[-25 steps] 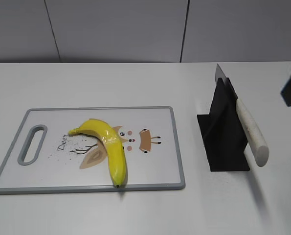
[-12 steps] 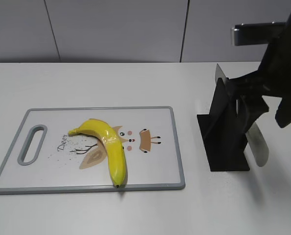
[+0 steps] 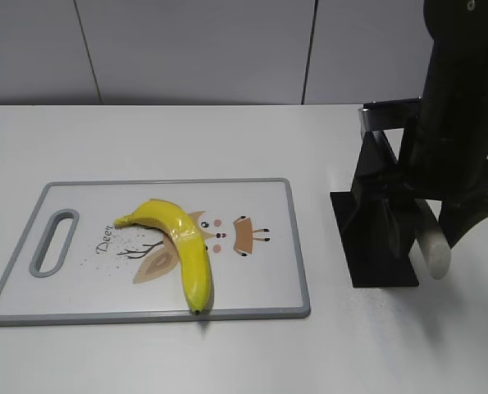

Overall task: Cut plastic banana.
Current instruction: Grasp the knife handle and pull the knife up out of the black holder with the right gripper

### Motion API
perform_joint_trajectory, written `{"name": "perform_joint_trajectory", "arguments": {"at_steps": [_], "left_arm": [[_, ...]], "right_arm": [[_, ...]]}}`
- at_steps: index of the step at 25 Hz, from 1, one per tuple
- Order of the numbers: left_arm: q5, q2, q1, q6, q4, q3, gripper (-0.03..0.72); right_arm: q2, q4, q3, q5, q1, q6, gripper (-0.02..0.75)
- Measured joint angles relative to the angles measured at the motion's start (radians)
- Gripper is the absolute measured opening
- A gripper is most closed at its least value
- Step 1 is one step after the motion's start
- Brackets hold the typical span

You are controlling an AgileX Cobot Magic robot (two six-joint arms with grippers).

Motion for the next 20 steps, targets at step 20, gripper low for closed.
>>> {"name": "perform_joint_trajectory", "arguments": {"at_steps": [20], "left_arm": [[0.000,0.000,0.000,0.000,0.000,0.000,0.587]], "right_arm": [[-0.080,0.002,-0.001,0.002,0.001,0.033,0.189]]}}
